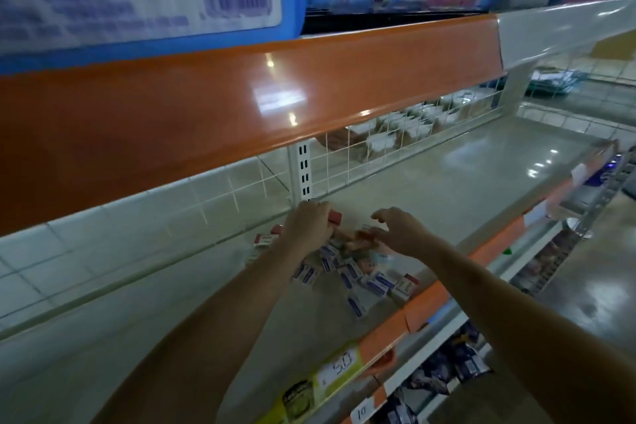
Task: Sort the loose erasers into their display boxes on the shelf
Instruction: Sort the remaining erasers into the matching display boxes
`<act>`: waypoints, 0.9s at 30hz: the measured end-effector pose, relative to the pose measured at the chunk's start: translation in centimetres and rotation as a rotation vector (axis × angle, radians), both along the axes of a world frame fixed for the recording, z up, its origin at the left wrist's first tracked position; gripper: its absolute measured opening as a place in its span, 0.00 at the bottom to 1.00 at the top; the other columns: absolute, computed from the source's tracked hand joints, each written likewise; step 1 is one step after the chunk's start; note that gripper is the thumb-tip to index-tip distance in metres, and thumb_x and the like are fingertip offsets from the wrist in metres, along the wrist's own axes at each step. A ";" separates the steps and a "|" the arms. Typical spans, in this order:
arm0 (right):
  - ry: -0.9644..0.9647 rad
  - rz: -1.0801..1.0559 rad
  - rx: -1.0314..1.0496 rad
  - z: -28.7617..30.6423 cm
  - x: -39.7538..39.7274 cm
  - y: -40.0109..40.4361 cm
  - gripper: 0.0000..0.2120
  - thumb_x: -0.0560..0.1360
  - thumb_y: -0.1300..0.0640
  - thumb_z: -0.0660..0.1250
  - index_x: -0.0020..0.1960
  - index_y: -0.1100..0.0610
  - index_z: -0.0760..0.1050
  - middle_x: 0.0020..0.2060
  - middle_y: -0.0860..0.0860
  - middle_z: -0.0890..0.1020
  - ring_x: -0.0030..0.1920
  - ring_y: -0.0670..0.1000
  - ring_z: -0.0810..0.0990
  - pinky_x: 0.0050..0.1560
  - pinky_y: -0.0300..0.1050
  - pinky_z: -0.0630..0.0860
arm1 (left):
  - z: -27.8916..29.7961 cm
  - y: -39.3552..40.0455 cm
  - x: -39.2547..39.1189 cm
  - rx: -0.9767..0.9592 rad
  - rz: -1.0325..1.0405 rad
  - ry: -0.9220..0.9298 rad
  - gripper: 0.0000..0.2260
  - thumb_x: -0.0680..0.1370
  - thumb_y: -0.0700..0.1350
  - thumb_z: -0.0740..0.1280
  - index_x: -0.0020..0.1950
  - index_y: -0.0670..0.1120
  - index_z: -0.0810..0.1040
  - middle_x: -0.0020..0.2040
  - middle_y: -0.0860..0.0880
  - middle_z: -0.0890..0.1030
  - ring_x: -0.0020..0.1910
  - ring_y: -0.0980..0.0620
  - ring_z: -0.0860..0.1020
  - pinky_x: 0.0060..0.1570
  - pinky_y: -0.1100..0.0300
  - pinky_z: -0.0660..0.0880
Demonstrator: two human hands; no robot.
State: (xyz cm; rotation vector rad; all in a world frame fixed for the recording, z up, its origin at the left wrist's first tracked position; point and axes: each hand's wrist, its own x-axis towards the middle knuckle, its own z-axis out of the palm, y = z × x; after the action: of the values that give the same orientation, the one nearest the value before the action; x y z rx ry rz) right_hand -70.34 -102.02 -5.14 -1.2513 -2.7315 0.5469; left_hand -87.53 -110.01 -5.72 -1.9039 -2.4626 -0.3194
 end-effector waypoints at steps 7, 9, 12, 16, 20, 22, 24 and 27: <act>-0.081 0.037 -0.052 -0.9 -1.7 2.2 0.18 0.78 0.52 0.60 0.64 0.61 0.71 0.59 0.58 0.76 0.58 0.56 0.75 0.55 0.46 0.70 | -0.6 4.0 -1.2 -0.132 0.035 0.025 0.14 0.77 0.41 0.61 0.62 0.42 0.74 0.56 0.43 0.76 0.54 0.45 0.74 0.51 0.53 0.73; -0.090 0.038 -0.068 -1.2 -1.9 2.4 0.16 0.77 0.52 0.61 0.59 0.61 0.74 0.54 0.58 0.78 0.53 0.56 0.76 0.48 0.43 0.69 | -0.7 4.7 -1.5 -0.220 0.062 0.005 0.10 0.76 0.42 0.61 0.56 0.42 0.76 0.52 0.42 0.78 0.48 0.46 0.76 0.47 0.54 0.75; -0.091 0.064 -0.061 -1.5 -1.9 2.4 0.14 0.73 0.52 0.65 0.54 0.61 0.75 0.49 0.56 0.80 0.47 0.54 0.77 0.44 0.42 0.69 | -0.9 5.2 -1.6 -0.259 0.076 -0.036 0.09 0.76 0.41 0.62 0.54 0.42 0.78 0.48 0.43 0.80 0.45 0.47 0.78 0.46 0.54 0.75; -0.041 0.061 -0.044 -1.6 -1.5 2.3 0.15 0.73 0.52 0.66 0.55 0.60 0.75 0.49 0.55 0.79 0.49 0.54 0.77 0.51 0.46 0.72 | -0.9 5.8 -1.2 -0.248 0.041 -0.007 0.10 0.76 0.38 0.63 0.56 0.42 0.79 0.52 0.43 0.81 0.49 0.47 0.79 0.49 0.56 0.74; 0.020 0.044 -0.033 -2.0 -1.1 2.2 0.14 0.73 0.56 0.64 0.58 0.59 0.75 0.52 0.56 0.78 0.51 0.55 0.76 0.50 0.44 0.71 | -0.4 5.8 -1.0 -0.225 0.010 -0.028 0.11 0.76 0.39 0.65 0.57 0.43 0.80 0.54 0.43 0.80 0.52 0.46 0.78 0.51 0.57 0.73; 0.055 0.029 -0.026 -2.1 -0.9 2.2 0.14 0.74 0.57 0.64 0.58 0.58 0.75 0.52 0.55 0.78 0.52 0.55 0.75 0.52 0.45 0.72 | -0.3 5.7 -1.1 -0.210 0.008 -0.054 0.12 0.76 0.41 0.66 0.59 0.43 0.78 0.56 0.44 0.79 0.54 0.47 0.77 0.49 0.59 0.70; 0.101 0.022 -0.018 -2.2 -0.7 2.2 0.13 0.74 0.56 0.65 0.57 0.58 0.75 0.51 0.55 0.78 0.51 0.54 0.75 0.52 0.45 0.73 | -0.1 5.3 -1.4 -0.181 -0.001 -0.106 0.13 0.77 0.43 0.66 0.60 0.43 0.77 0.56 0.44 0.79 0.54 0.47 0.76 0.46 0.60 0.68; 0.196 0.022 -0.020 -2.3 -0.1 2.0 0.14 0.74 0.54 0.67 0.58 0.55 0.75 0.51 0.52 0.77 0.51 0.52 0.75 0.52 0.44 0.72 | 0.1 4.2 -1.6 -0.089 0.017 -0.283 0.13 0.77 0.45 0.67 0.60 0.45 0.76 0.56 0.46 0.79 0.51 0.48 0.77 0.44 0.59 0.71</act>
State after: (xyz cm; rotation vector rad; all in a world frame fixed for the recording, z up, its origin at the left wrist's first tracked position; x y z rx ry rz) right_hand -70.43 -99.98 -7.40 -1.1082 -2.5862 0.6625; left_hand -89.18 -105.80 -5.66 -1.9951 -2.7086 -0.5207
